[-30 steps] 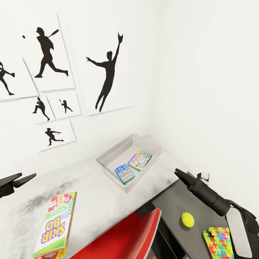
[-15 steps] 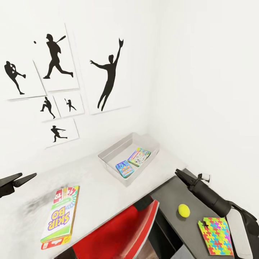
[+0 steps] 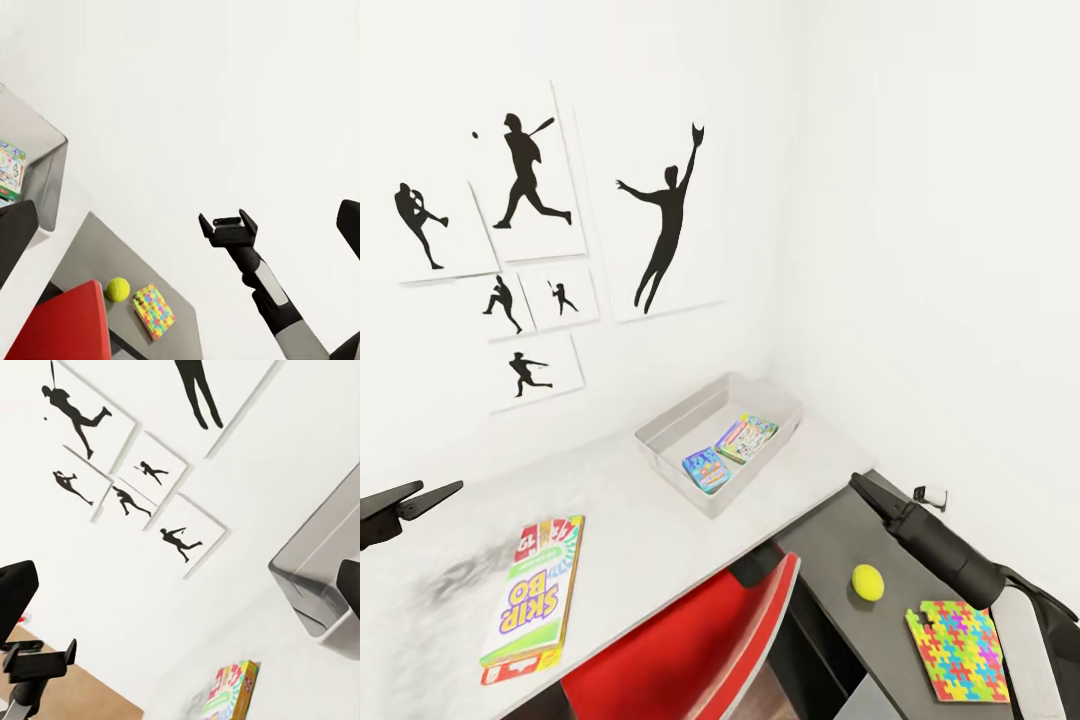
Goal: Put all the toys in the child's room - the three board games (two on the bed and one on the table), the two jigsaw puzzles on the table, and the tennis ball on the table - inside the toy box on the table in the child's room.
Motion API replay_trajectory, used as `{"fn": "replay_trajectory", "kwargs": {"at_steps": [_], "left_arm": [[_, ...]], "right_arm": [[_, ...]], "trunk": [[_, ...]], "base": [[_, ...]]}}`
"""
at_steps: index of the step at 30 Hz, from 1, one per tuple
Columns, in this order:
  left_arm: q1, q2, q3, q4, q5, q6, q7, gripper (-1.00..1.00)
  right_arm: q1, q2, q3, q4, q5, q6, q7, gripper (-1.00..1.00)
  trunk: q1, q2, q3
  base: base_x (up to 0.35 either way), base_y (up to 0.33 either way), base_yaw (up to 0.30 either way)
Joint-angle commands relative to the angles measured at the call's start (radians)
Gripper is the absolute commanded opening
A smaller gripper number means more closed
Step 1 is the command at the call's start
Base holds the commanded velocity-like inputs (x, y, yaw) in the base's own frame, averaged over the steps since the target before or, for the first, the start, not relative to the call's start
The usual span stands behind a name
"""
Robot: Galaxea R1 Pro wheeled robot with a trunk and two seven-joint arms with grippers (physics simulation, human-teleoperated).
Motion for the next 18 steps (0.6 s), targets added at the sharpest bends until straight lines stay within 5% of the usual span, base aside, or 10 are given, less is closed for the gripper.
{"fn": "replay_trajectory", "kwargs": {"at_steps": [1, 18], "left_arm": [[-0.001, 0.0, 0.0, -0.002, -0.001, 0.01, -0.004, 1.0], [0.0, -0.003, 0.0, -0.009, -0.001, 0.01, -0.004, 1.0]], "right_arm": [[0.0, 0.0, -0.001, 0.0, -0.002, 0.005, 0.006, 1.0], [0.0, 0.0, -0.002, 0.0, -0.001, -0.006, 0.052, 1.0]], "trunk": [[0.001, -0.002, 0.0], [0.001, -0.002, 0.028]], "base": [[-0.001, 0.0, 0.0], [-0.104, 0.0, 0.028]]}}
